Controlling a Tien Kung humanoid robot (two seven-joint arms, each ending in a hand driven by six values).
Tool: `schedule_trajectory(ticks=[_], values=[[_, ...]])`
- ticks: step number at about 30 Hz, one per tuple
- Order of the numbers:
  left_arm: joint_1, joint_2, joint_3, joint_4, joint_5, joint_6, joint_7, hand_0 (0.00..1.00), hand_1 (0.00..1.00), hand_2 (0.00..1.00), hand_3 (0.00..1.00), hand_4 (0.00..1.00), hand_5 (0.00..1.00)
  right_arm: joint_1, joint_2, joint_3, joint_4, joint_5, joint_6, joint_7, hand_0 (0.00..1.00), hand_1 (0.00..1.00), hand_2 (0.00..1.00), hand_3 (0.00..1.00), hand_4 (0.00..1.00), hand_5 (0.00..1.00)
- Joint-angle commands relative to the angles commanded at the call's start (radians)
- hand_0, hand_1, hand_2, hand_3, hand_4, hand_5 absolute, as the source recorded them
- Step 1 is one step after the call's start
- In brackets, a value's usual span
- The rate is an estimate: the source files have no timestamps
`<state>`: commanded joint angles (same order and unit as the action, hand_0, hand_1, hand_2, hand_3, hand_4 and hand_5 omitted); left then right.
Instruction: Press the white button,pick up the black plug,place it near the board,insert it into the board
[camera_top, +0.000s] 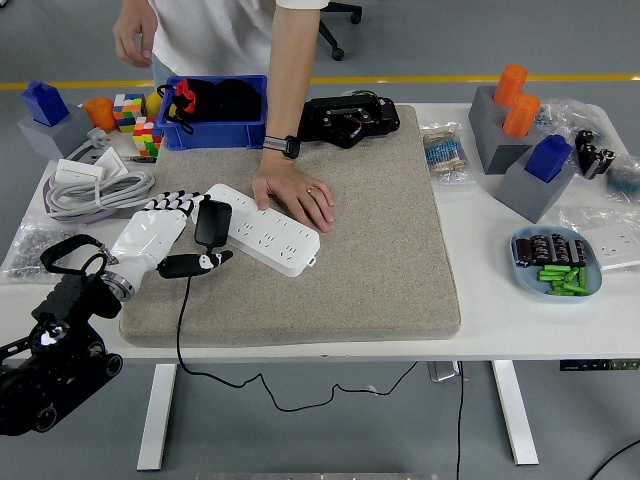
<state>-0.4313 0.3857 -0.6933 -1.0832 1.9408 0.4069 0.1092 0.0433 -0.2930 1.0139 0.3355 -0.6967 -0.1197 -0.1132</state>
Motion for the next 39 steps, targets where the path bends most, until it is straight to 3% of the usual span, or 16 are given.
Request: schedule_trajectory(ticks=[15,28,39], values=[[-0.006,-0.001,-0.005,-0.021,-0.008,0.015,-0.013,0.998,0.998,0.956,0.93,0.89,0.734,0.0,-0.002,-0.005,0.0,0.002,0.0,0.0,0.701,0.62,0.626,0.595,0.632,0.343],[0.041,0.053,-0.013,-0.093,-0.001,0.026,-0.01,0.998,0.998,0.953,0.928,0.888,0.721,-0.006,-0.001,0.006,0.0,-0.001,0.001,0.001,0.701,0.621,0.626,0.595,0.632,0.343],[0.032,0.044,0.03,-0.079,-0.012,0.02,-0.001,0.998,0.997,0.95,0.926,0.888,0.718,-0.003,0.003,0.013,0.002,-0.002,0.0,0.002,0.701,0.62,0.625,0.595,0.633,0.343]])
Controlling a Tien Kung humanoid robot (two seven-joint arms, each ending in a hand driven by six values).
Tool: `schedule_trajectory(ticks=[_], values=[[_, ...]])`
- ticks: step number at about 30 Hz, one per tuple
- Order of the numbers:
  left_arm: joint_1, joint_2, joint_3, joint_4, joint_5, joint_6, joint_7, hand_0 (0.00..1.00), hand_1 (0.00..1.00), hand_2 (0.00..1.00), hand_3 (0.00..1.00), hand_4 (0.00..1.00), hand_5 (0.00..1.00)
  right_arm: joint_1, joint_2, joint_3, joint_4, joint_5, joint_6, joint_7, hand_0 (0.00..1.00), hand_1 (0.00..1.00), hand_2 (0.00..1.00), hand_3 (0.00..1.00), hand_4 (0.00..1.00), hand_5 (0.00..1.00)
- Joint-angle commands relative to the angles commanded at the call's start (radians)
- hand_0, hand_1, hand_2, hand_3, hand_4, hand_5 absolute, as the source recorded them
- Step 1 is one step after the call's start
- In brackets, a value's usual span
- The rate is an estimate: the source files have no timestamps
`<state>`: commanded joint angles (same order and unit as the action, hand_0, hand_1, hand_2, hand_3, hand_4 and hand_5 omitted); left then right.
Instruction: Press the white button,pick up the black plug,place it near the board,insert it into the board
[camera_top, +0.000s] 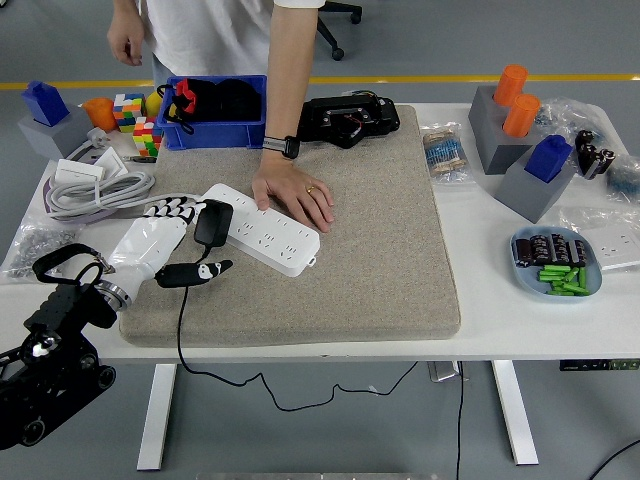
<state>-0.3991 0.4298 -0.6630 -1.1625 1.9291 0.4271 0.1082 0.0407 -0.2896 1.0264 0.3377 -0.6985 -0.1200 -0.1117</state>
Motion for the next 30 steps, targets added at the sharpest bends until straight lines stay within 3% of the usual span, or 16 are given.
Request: schedule_trajectory(ticks=[16,25,30], values=[[-0.084,-0.061,0.079,0.092,0.008,-0.028,0.033,0.998,0.993,0.948,0.922,0.885,0.711,0.001,0.0,-0.007,-0.001,0.003,0.0,0.0,0.701,0.62,0.626,0.595,0.632,0.343],[-0.096,-0.066,0.093,0.113,-0.006,-0.038,0.039,0.998,0.992,0.948,0.92,0.882,0.708,0.001,0.0,-0.004,-0.001,0.004,-0.001,0.0,0.701,0.621,0.626,0.595,0.632,0.343],[-0.091,-0.064,0.075,0.095,-0.01,-0.03,0.031,0.998,0.99,0.943,0.916,0.88,0.704,0.001,0.001,-0.005,-0.001,0.004,0.0,0.0,0.701,0.62,0.625,0.595,0.632,0.342]])
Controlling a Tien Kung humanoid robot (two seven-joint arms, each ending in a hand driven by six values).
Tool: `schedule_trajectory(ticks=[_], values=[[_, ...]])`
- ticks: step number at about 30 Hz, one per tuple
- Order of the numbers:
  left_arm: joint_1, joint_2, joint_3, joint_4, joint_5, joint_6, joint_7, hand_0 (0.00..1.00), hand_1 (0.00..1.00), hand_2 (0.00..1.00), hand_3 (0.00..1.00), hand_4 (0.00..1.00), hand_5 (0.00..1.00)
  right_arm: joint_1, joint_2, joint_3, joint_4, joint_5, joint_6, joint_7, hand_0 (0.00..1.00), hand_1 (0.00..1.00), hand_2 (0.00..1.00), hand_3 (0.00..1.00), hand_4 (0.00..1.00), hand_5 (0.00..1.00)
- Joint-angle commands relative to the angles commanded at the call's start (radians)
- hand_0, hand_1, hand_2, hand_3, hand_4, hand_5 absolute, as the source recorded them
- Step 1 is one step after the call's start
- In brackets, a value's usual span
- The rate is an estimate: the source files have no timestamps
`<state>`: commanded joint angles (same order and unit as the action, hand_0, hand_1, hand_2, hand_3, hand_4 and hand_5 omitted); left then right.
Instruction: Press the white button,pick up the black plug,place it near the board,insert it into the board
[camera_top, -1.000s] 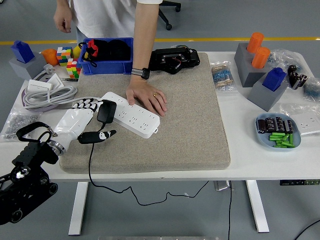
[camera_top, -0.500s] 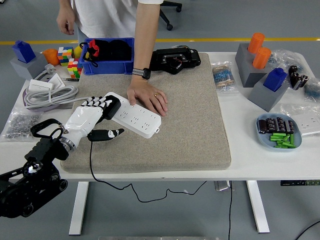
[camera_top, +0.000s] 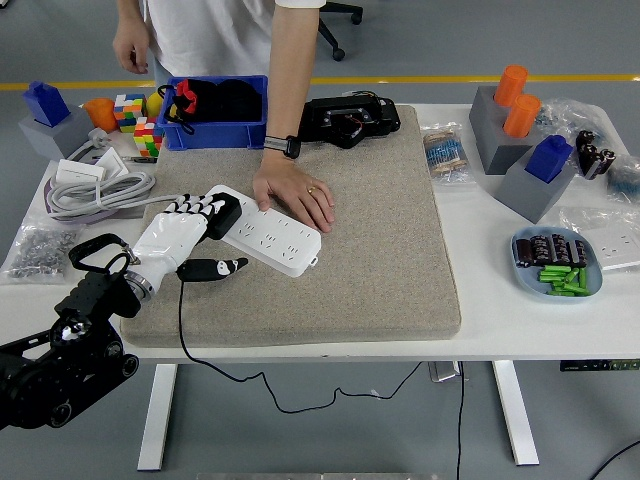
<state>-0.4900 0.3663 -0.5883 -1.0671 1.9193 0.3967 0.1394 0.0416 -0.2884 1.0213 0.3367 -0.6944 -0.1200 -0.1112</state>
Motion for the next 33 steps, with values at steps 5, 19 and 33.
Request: schedule_trajectory(ticks=[5,19,33], values=[[0.009,0.003,-0.05,-0.035,-0.005,0.017,-0.017,0.998,0.989,0.943,0.918,0.875,0.699,0.001,0.0,0.0,0.001,0.0,0.0,0.0,0.701,0.62,0.625,0.595,0.632,0.342],[0.126,-0.02,-0.396,-0.126,-0.029,0.097,-0.125,0.996,0.983,0.95,0.921,0.867,0.696,-0.001,0.004,0.007,0.001,-0.003,0.0,0.0,0.701,0.62,0.625,0.594,0.633,0.343],[0.237,-0.069,-0.799,-0.08,-0.019,0.064,-0.11,0.993,0.977,0.943,0.917,0.861,0.68,0.003,-0.002,0.004,0.0,-0.004,0.004,-0.005,0.7,0.62,0.626,0.595,0.633,0.343]])
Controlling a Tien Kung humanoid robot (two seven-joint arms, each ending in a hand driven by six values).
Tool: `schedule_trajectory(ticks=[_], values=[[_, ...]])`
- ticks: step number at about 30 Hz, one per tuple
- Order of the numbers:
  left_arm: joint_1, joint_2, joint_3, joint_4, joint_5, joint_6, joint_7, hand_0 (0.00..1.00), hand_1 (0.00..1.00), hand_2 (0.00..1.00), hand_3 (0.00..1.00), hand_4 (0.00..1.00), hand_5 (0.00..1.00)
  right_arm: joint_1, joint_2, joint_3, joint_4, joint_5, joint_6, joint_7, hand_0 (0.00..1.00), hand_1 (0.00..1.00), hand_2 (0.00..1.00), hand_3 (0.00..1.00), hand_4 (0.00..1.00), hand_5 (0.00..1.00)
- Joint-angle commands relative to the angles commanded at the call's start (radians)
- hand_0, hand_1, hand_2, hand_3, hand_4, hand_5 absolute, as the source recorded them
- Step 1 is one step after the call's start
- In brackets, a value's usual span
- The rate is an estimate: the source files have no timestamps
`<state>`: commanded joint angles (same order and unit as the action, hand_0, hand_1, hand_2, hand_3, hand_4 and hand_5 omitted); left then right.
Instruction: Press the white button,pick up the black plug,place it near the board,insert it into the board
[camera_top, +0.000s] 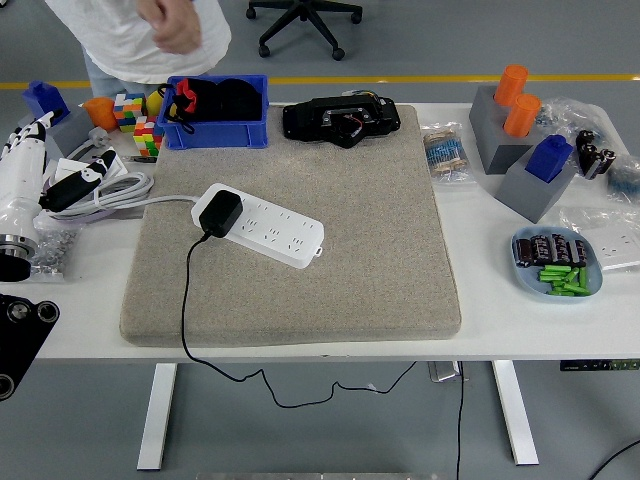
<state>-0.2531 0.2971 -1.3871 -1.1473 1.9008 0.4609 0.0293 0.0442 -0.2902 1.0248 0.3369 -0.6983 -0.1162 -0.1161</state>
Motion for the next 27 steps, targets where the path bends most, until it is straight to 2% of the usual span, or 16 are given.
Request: schedule_trajectory(ticks=[5,10,27], values=[[0.014,-0.024,-0.065,0.007,0.017,-0.002,-0.003,0.97,0.955,0.934,0.913,0.859,0.682,0.006,0.0,0.001,0.002,-0.001,0.002,-0.002,0.7,0.62,0.626,0.595,0.633,0.343],[0.013,-0.04,-0.085,0.005,0.018,-0.01,0.003,0.971,0.952,0.929,0.907,0.857,0.684,0.01,0.001,0.0,0.002,-0.002,0.005,-0.006,0.701,0.62,0.627,0.598,0.633,0.344],[0.017,-0.044,-0.124,-0.004,0.015,-0.021,0.005,0.974,0.947,0.919,0.901,0.843,0.675,0.039,-0.003,-0.037,0.0,-0.001,0.009,-0.014,0.702,0.621,0.633,0.603,0.637,0.345]])
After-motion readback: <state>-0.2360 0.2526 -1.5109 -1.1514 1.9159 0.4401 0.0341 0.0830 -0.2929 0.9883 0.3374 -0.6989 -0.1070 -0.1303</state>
